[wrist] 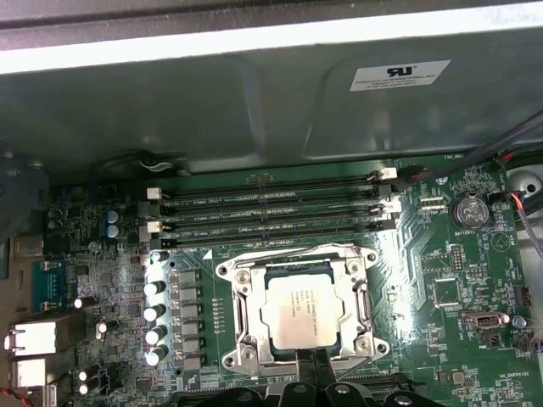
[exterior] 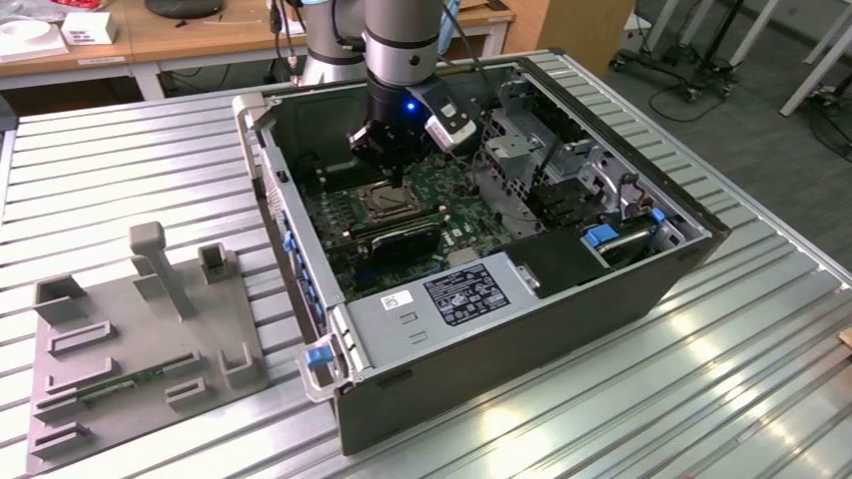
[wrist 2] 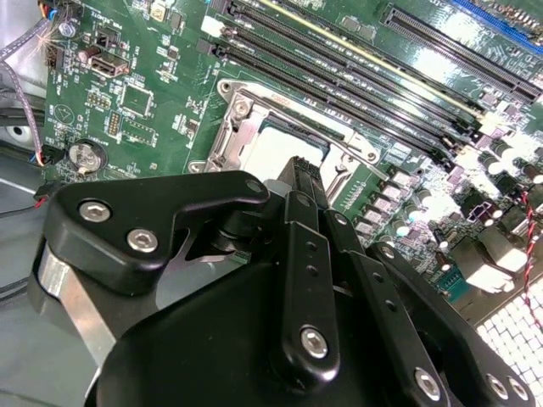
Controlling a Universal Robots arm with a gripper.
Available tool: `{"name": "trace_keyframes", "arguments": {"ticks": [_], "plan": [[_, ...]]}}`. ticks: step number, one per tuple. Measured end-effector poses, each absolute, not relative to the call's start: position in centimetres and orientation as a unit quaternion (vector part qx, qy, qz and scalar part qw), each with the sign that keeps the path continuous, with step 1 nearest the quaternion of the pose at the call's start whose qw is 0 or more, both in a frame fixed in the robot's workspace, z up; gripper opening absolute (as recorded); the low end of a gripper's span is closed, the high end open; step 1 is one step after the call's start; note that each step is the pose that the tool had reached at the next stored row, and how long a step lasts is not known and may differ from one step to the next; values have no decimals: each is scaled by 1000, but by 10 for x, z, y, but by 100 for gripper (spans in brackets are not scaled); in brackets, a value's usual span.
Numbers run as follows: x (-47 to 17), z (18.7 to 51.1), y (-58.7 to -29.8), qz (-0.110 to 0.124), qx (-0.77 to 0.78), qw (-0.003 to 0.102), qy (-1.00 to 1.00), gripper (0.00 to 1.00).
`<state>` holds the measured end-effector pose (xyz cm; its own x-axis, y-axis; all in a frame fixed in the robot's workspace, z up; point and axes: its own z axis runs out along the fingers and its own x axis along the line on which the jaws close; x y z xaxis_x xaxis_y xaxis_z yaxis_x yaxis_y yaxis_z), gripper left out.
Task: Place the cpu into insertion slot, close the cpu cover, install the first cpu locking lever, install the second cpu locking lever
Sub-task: 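Install the second cpu locking lever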
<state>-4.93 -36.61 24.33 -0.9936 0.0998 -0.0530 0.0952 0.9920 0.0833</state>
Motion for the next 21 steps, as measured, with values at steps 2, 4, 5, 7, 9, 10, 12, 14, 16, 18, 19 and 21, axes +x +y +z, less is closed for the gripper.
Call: {"name": "trace_keyframes", "arguments": {"ticks": [2,4,5,7,9,10,12,14,16,18,19,21], "plan": [[-49,243,-366,40,49,29,998,10],[-49,243,-366,40,49,28,998,10],[-49,243,-366,40,49,28,998,10],[-49,243,-366,40,49,28,998,10],[-49,244,-367,40,49,28,998,10],[-49,244,-368,40,49,28,998,10],[-49,244,-370,40,49,28,998,10],[-49,243,-372,40,49,28,998,10],[-49,243,-375,40,49,28,998,10],[-49,243,-377,40,49,28,998,10],[-49,243,-378,40,49,29,998,10],[-50,243,-378,40,49,29,998,10]]}}
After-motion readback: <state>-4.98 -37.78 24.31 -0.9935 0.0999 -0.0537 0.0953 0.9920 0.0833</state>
